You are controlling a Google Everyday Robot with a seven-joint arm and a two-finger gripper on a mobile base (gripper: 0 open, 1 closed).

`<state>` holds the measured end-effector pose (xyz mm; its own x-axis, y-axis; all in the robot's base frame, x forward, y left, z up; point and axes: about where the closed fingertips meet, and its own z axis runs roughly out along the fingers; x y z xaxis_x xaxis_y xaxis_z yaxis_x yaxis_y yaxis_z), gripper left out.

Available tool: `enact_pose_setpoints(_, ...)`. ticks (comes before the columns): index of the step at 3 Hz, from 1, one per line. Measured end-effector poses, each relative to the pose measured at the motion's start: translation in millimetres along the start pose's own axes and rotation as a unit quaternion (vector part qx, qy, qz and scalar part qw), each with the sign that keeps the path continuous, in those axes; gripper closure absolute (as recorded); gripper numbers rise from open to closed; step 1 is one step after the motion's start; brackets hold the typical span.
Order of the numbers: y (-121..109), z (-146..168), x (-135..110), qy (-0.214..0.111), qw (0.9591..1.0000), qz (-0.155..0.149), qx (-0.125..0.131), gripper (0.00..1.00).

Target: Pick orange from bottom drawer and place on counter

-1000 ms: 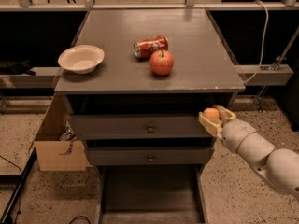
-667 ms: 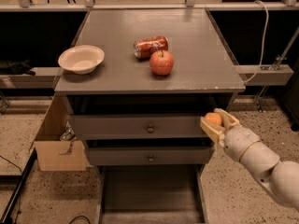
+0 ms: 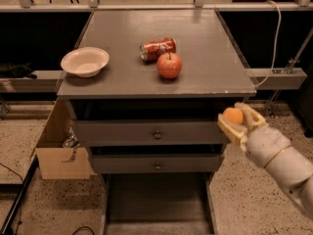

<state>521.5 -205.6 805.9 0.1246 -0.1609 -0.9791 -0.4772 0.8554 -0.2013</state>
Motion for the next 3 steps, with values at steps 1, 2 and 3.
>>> enact_pose_setpoints(1, -44, 35, -69, -0.022, 0.9991, -0.036, 0.003, 1.00)
enact_pose_setpoints(2, -71, 89, -125, -0.023, 0.9975, -0.067, -0.008, 1.00)
enact_pose_setpoints(3, -87, 116, -154, -0.045, 0.9965, -0.070, -0.003, 1.00)
